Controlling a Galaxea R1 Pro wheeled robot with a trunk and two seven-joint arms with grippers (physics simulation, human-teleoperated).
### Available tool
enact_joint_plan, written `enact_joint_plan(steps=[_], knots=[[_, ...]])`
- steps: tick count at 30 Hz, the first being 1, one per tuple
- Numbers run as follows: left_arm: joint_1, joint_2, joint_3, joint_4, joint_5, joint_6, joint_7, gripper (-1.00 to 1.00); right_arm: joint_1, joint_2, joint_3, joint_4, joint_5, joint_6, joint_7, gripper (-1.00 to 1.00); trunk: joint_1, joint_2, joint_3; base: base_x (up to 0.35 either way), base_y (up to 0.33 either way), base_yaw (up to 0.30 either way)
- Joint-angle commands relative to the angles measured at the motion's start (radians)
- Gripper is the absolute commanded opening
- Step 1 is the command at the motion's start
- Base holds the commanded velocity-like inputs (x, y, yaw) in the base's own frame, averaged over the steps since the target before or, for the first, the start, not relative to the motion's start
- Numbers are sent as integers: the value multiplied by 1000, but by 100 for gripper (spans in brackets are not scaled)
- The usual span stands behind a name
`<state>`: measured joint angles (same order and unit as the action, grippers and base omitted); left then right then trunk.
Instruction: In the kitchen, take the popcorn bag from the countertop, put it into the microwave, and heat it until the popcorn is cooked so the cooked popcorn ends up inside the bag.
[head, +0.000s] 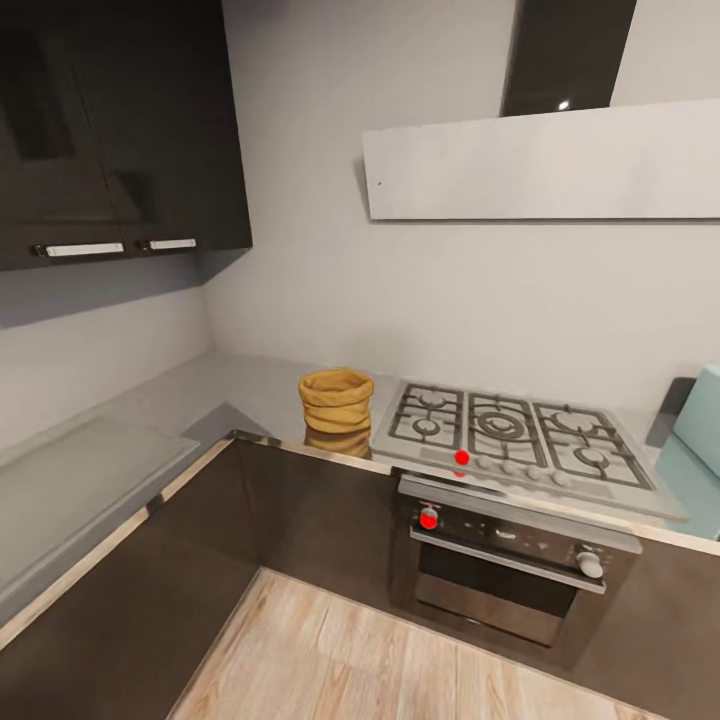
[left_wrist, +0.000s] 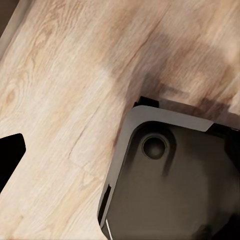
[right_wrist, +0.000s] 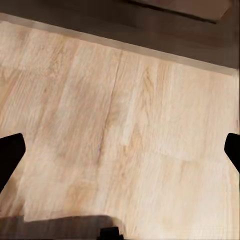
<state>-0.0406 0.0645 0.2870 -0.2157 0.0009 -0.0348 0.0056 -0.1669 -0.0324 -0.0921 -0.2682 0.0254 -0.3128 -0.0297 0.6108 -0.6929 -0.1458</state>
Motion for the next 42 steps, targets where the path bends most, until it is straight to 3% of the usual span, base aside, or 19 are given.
enact_joint_plan(steps=[1,8,11,13,14,19,20,22,25,26,33,36,42], knots=[[-1,-1,1,1,0,-4,1,100,0,0,-3,-101,2,-24,-1,100,0,-1,-2,8,0,0],[-1,-1,1,1,0,-4,1,100,0,0,6,-566,2,-32,-4,100,0,-1,-2,2,0,0],[-1,-2,1,1,-1,-4,1,100,0,1,9,-819,1,149,-4,100,0,-1,-2,0,0,0],[-1,-3,1,1,-1,-4,1,100,-6,2,9,-1040,0,389,-4,100,0,-1,-2,0,0,0],[-1,-3,1,1,-1,-4,1,100,-36,2,9,-1104,-1,484,-5,100,0,-1,-2,0,0,0],[-1,-3,1,1,-1,-4,1,100,-257,3,10,-1164,-1,711,-8,100,0,-1,-2,0,0,0],[-1,-4,1,1,-1,-4,1,100,-309,3,10,-1164,-1,756,-12,100,0,-1,-2,0,0,0],[-1,-3,1,1,-1,-4,1,100,-448,3,11,-1151,-1,916,-33,100,0,-1,-2,0,0,0],[-1,-4,1,1,-1,-4,1,100,-572,3,11,-1116,-1,1027,-42,100,0,-1,-2,0,0,0],[-1,-5,1,1,-1,-4,1,100,-638,3,11,-1068,-1,1052,-44,100,0,-1,-2,0,0,0],[-1,-6,0,1,-1,-4,1,100,-1024,1,11,-517,0,1173,-46,100,0,-1,-2,0,0,0],[-1,-7,0,1,-1,-3,1,100,-1125,-1,11,-423,1,1188,-54,100,0,-1,-2,0,0,0],[-1,-9,0,1,-1,-2,1,100,-1371,-16,11,-170,1,1263,-145,100,0,-1,-2,0,0,0]])
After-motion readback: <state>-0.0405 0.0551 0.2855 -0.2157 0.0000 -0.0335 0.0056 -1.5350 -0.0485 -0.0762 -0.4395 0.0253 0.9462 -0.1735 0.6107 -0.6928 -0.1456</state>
